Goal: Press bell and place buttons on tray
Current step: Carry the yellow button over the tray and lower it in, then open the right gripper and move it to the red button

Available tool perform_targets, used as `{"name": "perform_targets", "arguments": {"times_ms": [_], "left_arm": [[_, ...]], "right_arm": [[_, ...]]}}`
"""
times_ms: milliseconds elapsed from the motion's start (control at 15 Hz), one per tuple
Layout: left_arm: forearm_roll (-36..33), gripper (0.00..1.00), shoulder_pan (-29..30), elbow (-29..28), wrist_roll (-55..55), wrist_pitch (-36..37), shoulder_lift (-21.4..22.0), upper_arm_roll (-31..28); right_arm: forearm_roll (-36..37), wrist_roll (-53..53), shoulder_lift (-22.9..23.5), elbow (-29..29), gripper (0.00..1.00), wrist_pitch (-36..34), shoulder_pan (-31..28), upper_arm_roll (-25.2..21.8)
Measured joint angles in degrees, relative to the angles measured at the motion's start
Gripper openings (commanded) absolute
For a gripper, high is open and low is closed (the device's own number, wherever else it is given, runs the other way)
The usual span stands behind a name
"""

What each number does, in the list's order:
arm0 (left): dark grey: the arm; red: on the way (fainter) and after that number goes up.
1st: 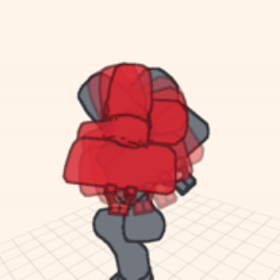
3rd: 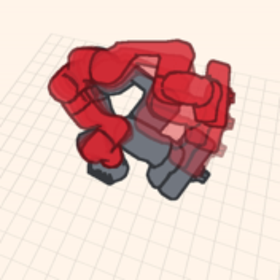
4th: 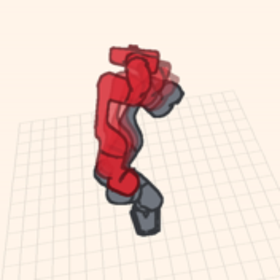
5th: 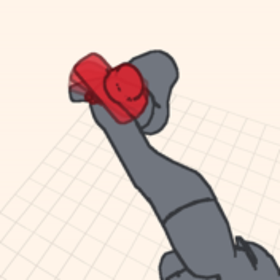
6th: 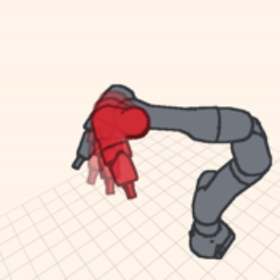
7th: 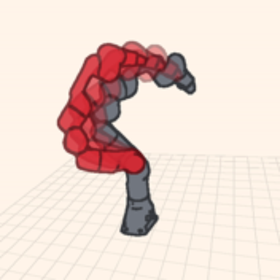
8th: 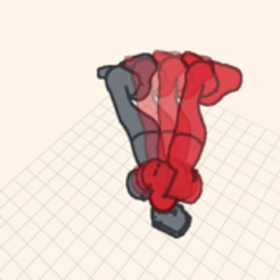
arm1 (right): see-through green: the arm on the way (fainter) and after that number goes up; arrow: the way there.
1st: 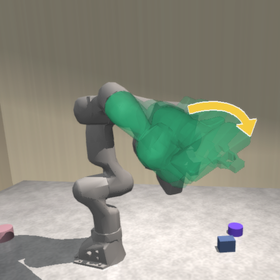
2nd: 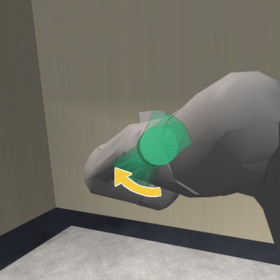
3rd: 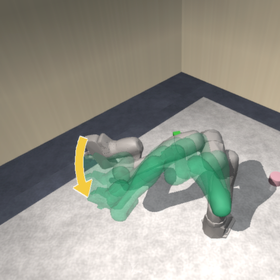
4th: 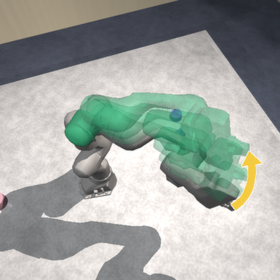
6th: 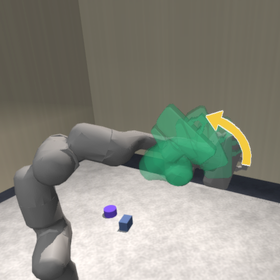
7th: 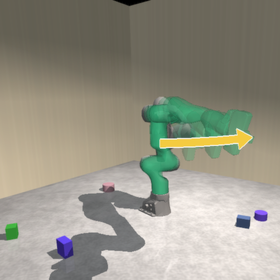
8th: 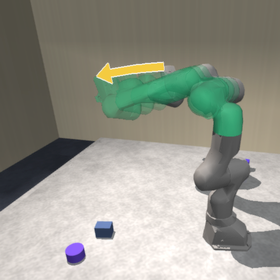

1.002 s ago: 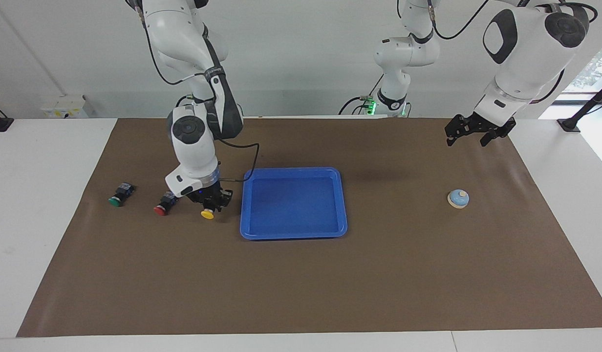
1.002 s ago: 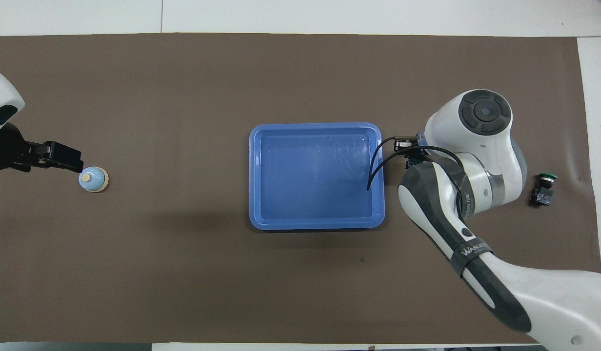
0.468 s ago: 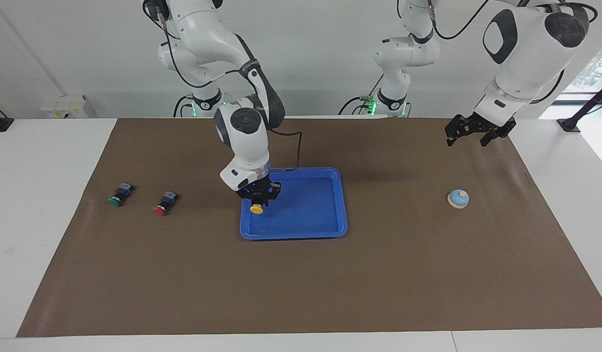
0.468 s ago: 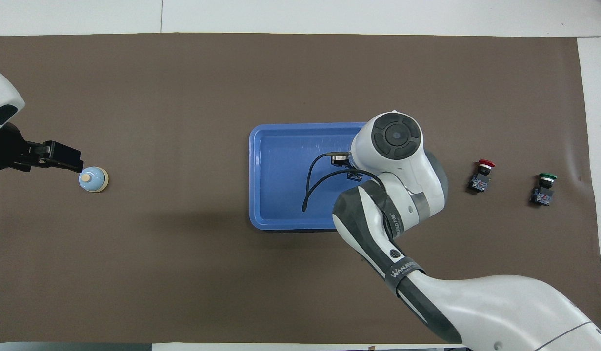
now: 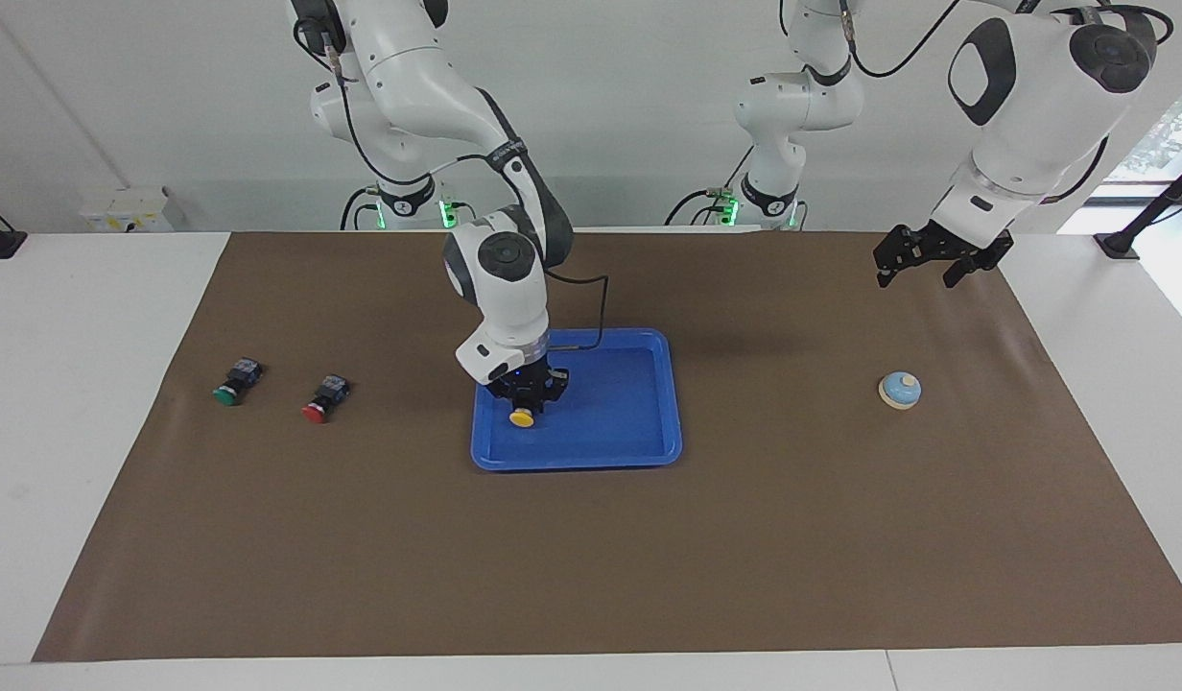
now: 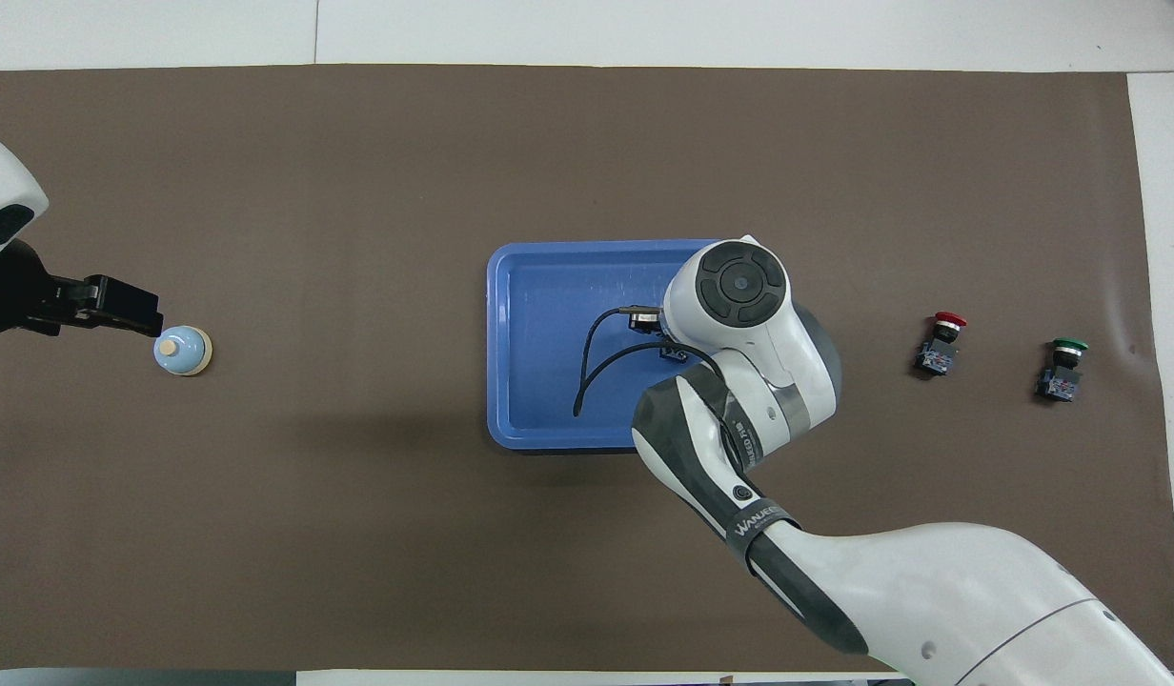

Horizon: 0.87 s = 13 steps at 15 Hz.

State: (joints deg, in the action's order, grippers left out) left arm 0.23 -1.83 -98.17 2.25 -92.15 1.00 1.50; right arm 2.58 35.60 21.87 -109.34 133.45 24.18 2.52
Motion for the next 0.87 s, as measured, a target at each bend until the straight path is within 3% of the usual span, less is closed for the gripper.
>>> {"name": "perform_targets", "arguments": {"times_ms": [401,668,869], "left_arm": [[0.0,1.0,0.0,0.0,0.0,-0.01,0.0,0.0],[0.0,1.0,0.0,0.0,0.0,-0.02,0.0,0.0],[0.0,1.0,0.0,0.0,0.0,-0.02,0.0,0.0]], "right_arm": [[0.0,0.9,-4.52,2.47,1.0,-8.0,-3.15,-0.93],[0.01,-8.63,-10.71,2.91,1.0,-16.13,-11.47,-1.16],[0.01,-15.64,-11.49,1.79,1.0,-18.24,-19.42,-1.49]]}}
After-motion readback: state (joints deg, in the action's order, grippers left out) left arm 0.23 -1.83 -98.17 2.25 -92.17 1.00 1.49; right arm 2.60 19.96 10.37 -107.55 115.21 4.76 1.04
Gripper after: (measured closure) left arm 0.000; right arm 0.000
